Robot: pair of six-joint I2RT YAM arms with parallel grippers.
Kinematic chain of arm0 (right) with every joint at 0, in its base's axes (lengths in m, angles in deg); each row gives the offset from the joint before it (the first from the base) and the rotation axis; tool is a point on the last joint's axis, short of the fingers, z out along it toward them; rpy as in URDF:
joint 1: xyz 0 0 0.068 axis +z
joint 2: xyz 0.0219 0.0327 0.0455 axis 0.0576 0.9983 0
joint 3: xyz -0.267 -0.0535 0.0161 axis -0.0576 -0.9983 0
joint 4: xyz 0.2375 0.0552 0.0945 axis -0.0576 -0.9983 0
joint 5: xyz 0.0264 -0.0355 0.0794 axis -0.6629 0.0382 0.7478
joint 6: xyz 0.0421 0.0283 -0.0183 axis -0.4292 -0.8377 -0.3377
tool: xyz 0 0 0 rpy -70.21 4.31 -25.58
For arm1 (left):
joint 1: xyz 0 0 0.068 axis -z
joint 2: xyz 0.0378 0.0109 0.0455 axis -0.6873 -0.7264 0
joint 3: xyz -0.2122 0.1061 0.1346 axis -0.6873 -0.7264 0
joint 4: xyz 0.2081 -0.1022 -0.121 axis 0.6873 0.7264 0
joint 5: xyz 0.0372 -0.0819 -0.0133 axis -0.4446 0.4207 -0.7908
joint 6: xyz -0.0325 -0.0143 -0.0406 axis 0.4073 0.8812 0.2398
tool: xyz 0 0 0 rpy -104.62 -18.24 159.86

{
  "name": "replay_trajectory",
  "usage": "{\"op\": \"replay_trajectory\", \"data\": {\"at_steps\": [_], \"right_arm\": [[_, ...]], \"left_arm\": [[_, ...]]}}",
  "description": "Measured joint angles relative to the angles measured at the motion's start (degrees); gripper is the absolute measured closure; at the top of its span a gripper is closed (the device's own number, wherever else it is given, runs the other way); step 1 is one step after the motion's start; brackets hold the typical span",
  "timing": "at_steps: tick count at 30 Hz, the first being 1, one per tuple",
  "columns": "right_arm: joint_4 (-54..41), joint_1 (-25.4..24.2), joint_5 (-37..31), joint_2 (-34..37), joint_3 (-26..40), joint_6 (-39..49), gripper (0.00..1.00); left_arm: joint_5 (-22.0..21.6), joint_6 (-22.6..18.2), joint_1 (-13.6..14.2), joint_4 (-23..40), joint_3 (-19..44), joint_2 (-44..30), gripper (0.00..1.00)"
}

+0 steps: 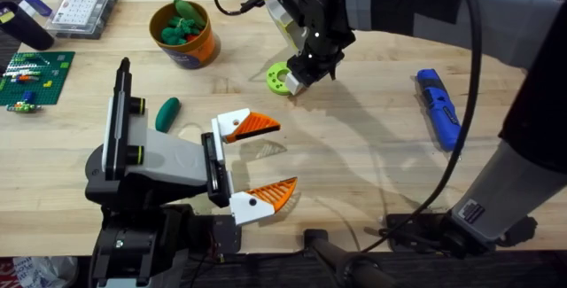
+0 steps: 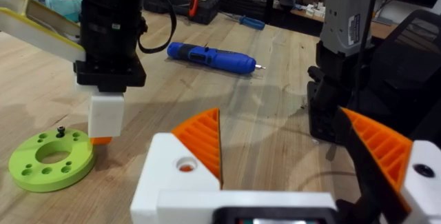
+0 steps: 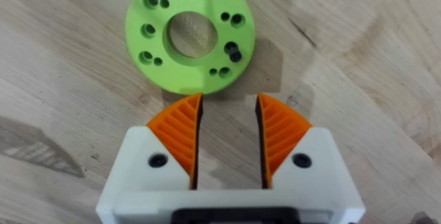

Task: Pick up the gripper from the table and insert it into the empty holder that is missing its gripper. Then pick up a screw, insert it into the mounting hole, and use the screwdriver to tighten it. Finally, clean up the table by picking up the vegetable and placing it into the bucket.

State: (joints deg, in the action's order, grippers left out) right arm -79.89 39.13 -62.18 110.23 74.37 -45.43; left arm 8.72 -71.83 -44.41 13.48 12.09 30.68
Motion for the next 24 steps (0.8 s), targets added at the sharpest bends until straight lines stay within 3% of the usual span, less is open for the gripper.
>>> {"op": "replay_trajectory", "data": {"at_steps": [24], "right_arm": [[0.07,0.00,0.00,0.00,0.74,0.00,0.568]], "left_arm": [[-0.02,0.00,0.00,-0.20,0.00,-0.05,0.012]]}}
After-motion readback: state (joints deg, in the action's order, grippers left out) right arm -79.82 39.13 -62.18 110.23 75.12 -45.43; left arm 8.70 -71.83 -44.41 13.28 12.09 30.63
